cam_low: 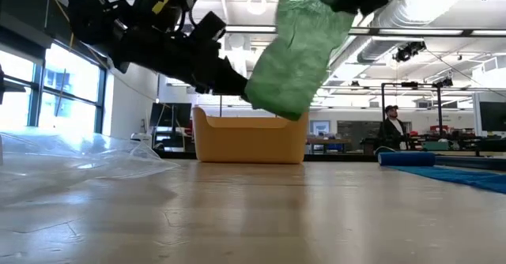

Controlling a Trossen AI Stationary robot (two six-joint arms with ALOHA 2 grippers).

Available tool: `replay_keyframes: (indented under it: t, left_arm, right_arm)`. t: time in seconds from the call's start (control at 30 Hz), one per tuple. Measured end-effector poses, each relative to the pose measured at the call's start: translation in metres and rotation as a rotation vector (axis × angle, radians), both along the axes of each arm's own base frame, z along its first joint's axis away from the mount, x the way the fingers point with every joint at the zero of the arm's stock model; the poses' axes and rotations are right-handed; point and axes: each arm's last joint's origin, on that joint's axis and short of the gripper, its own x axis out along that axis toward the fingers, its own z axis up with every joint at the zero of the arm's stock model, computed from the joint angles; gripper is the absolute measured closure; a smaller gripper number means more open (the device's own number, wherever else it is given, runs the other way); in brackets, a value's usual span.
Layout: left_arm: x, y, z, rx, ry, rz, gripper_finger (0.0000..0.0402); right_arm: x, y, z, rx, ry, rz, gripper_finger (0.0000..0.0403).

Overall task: Roll bandage
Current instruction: Roll the green bandage

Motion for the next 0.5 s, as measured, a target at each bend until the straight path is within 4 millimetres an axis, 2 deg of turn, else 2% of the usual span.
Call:
replay_keyframes:
  t: [0.07, 0.13, 0.33, 0.5]
  left_arm:
    - [0.000, -0.003, -0.002, -0.026, 0.016, -0.032, 0.0394]
    - [-0.001, -0.007, -0.006, -0.035, 0.056, -0.052, 0.0394]
    - [-0.004, -0.013, -0.018, -0.076, 0.157, -0.059, 0.0386]
    - [-0.005, -0.013, -0.031, -0.128, 0.232, -0.067, 0.0344]
  right_arm:
    - [-0.002, -0.004, 0.004, 0.014, -0.015, -0.024, 0.0402]
    - [0.001, -0.006, -0.002, 0.029, 0.012, -0.032, 0.0402]
    - [0.020, -0.004, -0.038, 0.088, 0.155, -0.022, 0.0402]
    - [0.032, 0.002, -0.064, 0.138, 0.267, 0.012, 0.0403]
